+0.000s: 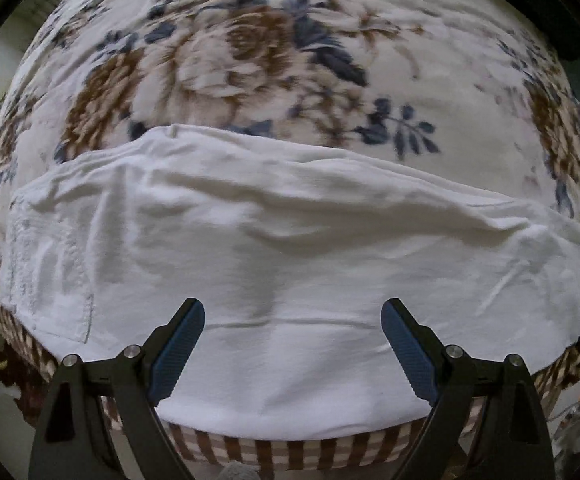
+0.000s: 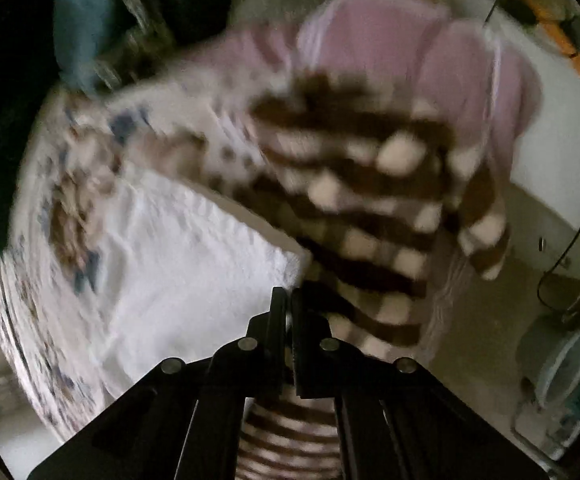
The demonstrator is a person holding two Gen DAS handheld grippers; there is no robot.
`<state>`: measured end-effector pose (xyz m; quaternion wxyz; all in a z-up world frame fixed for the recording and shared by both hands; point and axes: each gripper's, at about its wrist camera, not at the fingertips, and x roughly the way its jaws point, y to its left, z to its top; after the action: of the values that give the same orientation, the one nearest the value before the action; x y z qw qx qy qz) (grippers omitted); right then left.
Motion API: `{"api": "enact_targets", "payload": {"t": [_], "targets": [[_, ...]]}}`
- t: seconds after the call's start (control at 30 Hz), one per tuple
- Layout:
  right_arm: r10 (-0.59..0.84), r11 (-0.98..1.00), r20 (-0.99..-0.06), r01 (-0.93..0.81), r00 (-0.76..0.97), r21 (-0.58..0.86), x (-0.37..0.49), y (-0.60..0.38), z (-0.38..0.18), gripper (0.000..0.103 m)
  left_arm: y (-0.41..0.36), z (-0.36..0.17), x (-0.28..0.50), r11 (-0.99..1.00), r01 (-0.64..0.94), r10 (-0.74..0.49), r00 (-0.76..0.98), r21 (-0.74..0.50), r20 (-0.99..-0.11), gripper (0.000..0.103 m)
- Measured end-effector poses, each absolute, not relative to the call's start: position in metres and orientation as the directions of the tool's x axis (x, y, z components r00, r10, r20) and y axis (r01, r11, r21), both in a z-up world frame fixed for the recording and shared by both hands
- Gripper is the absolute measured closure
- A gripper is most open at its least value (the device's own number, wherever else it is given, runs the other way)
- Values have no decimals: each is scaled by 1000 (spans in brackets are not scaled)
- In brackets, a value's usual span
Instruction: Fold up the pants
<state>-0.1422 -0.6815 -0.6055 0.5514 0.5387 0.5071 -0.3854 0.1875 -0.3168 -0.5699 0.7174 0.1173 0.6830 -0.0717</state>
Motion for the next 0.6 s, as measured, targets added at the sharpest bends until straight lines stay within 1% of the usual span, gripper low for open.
{"api": "enact_targets", "payload": {"t": [0.03,0.1,0.13,0.17,0.23,0.3,0.33,0.37,0.43,0.5,0.53,0.6], "targets": [[141,125,-972,971,186,204,-142,-682,-606,97,-313,-568,190,964,250,75,63,89,-995,13],[158,217,-978,962,133,166,-126,-675,-599,80,-297,-564,196,970,206,114,83,129,-990,13],[147,278,-983,949,109,147,-116,-669,-591,62,-287,-562,201,972,178,136,94,151,-986,13],[129,356,-986,923,103,143,-99,-656,-578,55,-276,-560,203,973,160,150,101,165,-984,13],[136,518,-987,843,89,148,-57,-619,-559,55,-246,-558,216,973,97,199,118,211,-973,13],[242,628,-966,744,92,229,-11,-577,-554,55,-212,-557,218,968,52,236,126,244,-964,13],[340,679,-936,664,93,312,23,-545,-555,55,-195,-557,221,966,34,251,128,257,-960,13],[395,696,-914,619,91,363,41,-527,-555,55,-180,-559,225,964,16,263,128,267,-956,13],[550,695,-831,507,82,510,98,-474,-559,55,-152,-565,234,960,-17,278,128,278,-952,13],[687,659,-726,404,19,634,163,-417,-574,55,-126,-576,248,962,-40,274,117,271,-955,13],[707,666,-707,351,-17,658,197,-387,-581,55,-120,-580,249,962,-44,274,110,271,-955,13],[707,697,-701,251,-89,671,246,-343,-596,55,-103,-593,256,965,-53,260,84,256,-962,13]]}}
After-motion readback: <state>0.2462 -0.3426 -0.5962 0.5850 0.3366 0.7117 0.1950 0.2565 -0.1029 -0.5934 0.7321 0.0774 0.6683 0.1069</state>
